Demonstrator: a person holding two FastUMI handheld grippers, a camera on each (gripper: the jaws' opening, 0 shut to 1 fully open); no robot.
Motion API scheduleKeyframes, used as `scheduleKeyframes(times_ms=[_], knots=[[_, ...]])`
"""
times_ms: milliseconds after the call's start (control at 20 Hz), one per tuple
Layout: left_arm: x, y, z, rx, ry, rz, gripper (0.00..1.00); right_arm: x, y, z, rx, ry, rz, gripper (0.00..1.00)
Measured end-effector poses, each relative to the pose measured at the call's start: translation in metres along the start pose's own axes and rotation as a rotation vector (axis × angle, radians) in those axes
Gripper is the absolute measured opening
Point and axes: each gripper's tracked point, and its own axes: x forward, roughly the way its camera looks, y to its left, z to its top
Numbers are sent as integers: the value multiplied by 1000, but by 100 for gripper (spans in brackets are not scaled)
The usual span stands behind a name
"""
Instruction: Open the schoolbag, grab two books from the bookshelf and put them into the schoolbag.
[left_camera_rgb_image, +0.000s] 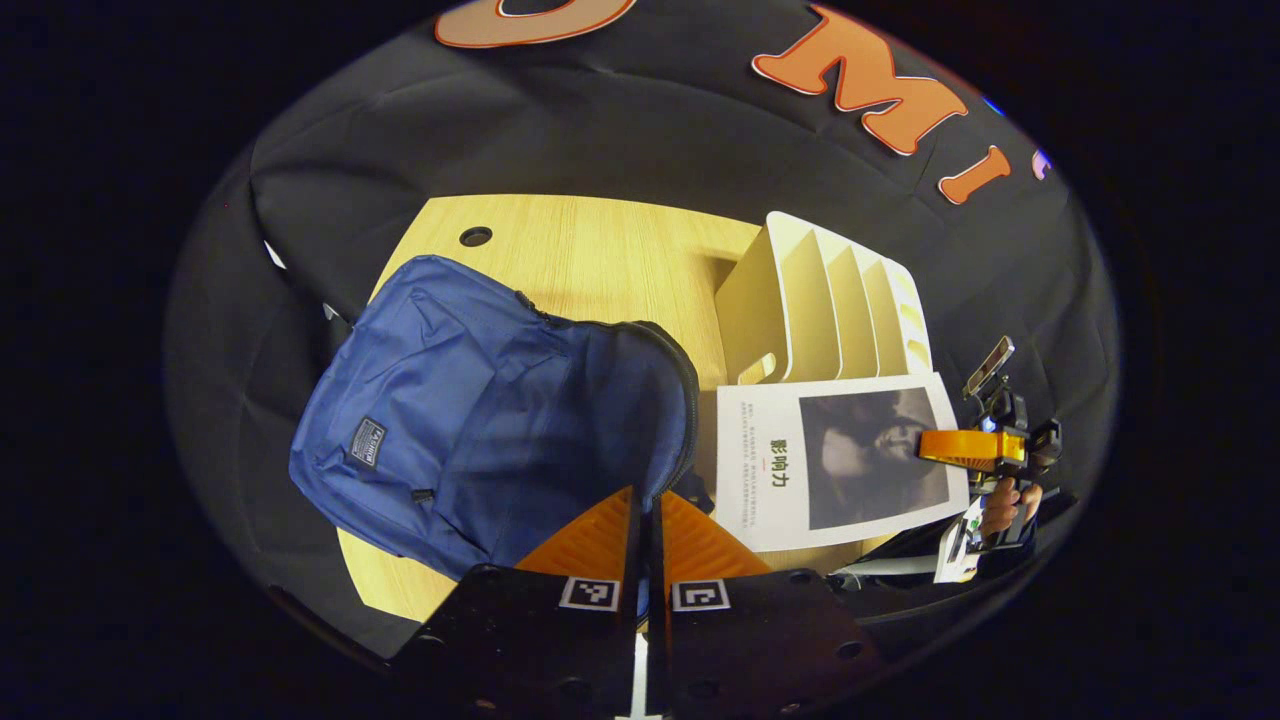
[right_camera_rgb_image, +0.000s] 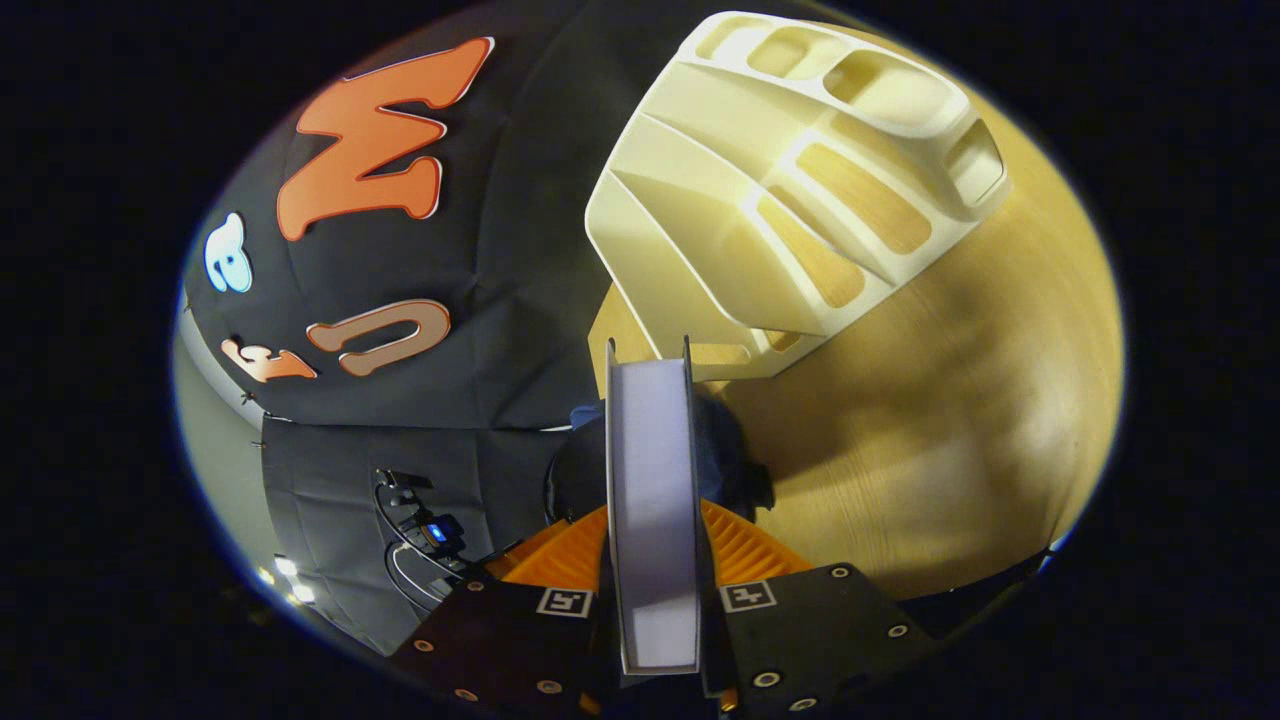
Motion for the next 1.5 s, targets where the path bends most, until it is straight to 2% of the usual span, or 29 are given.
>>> scheduleKeyframes(times_ms=[300, 500, 600, 900, 950, 1000, 1150, 1500], knots=[[-8, -3, 12, 40, -3, 11, 5, 39, 15, -24, 16, -15, 79, 32], [-9, -8, 16, 75, 4, 7, 5, 73, 19, -48, -6, 11, 80, 32], [-10, -9, 18, 93, 2, 5, 5, 91, 17, -54, -33, 11, 69, 31], [-9, -17, 22, 132, 16, -5, 5, 142, 19, -56, -19, -13, 28, 31], [-10, -19, 22, 144, 22, -9, 9, 149, 18, -58, -18, -17, 15, 32], [-10, -19, 23, 154, 25, -8, 5, 153, 20, -58, -20, -26, 10, 31], [-10, -21, 28, 180, 32, 1, 5, 166, 27, -58, -56, -62, -9, 31], [-15, -29, 31, 240, 44, 29, 5, 207, 42, -73, -88, -42, -6, 31]])
